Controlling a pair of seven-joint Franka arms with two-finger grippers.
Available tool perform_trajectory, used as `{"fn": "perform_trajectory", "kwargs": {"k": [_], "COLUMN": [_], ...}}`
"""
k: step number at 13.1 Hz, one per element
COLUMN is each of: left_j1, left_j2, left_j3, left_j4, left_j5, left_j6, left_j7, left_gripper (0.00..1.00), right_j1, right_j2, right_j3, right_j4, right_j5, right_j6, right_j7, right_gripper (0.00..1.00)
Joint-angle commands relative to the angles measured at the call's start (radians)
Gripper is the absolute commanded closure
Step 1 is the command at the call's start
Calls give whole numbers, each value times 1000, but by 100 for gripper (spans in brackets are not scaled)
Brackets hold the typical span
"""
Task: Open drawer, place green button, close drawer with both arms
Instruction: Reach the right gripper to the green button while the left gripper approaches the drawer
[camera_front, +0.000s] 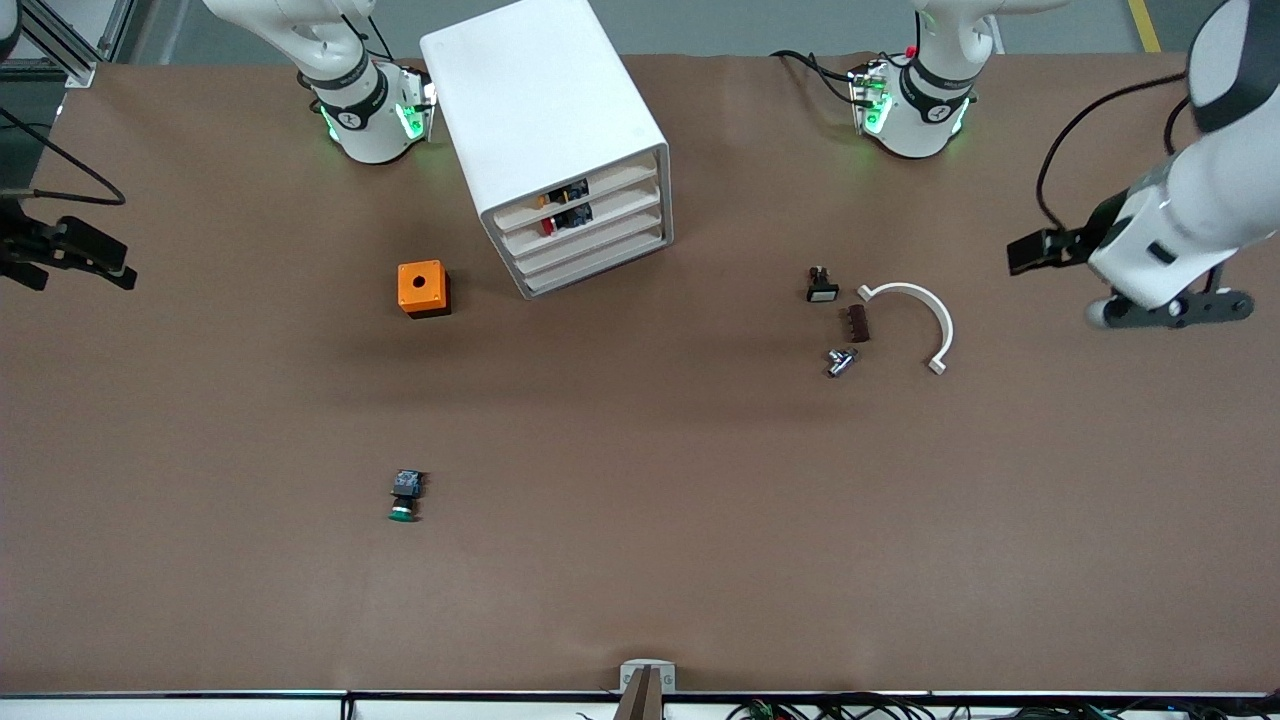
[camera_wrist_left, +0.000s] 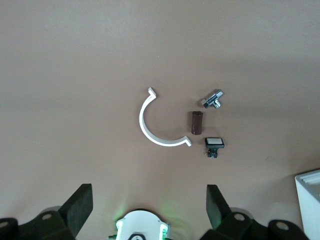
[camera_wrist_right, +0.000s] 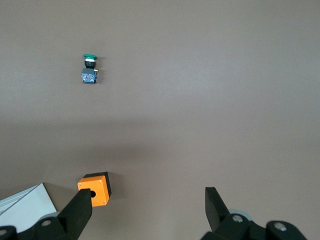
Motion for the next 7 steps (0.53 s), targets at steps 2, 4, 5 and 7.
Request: {"fn": "perform_trajectory", "kwargs": {"k": [2, 4, 5, 7], "left_j1": [-58, -110, -140, -200], "left_j2": [198, 261, 294, 351], "left_j3": [-5, -3, -3, -3], "left_j4": [136, 136, 138, 138], "left_j5": [1, -22, -22, -22], "left_j6": [38, 130, 168, 240], "left_j7": [-188, -337, -418, -605], "left_gripper": [0, 0, 0, 0], "right_j1": [41, 47, 49, 59], "right_j2": [137, 207, 245, 324], "right_j3": [9, 10, 10, 39], "right_j4": [16, 13, 11, 11], "right_j5": [23, 88, 114, 126], "right_j6": [117, 182, 225, 324], "right_j7": [63, 106, 120, 181], "right_gripper": [0, 0, 0, 0]}}
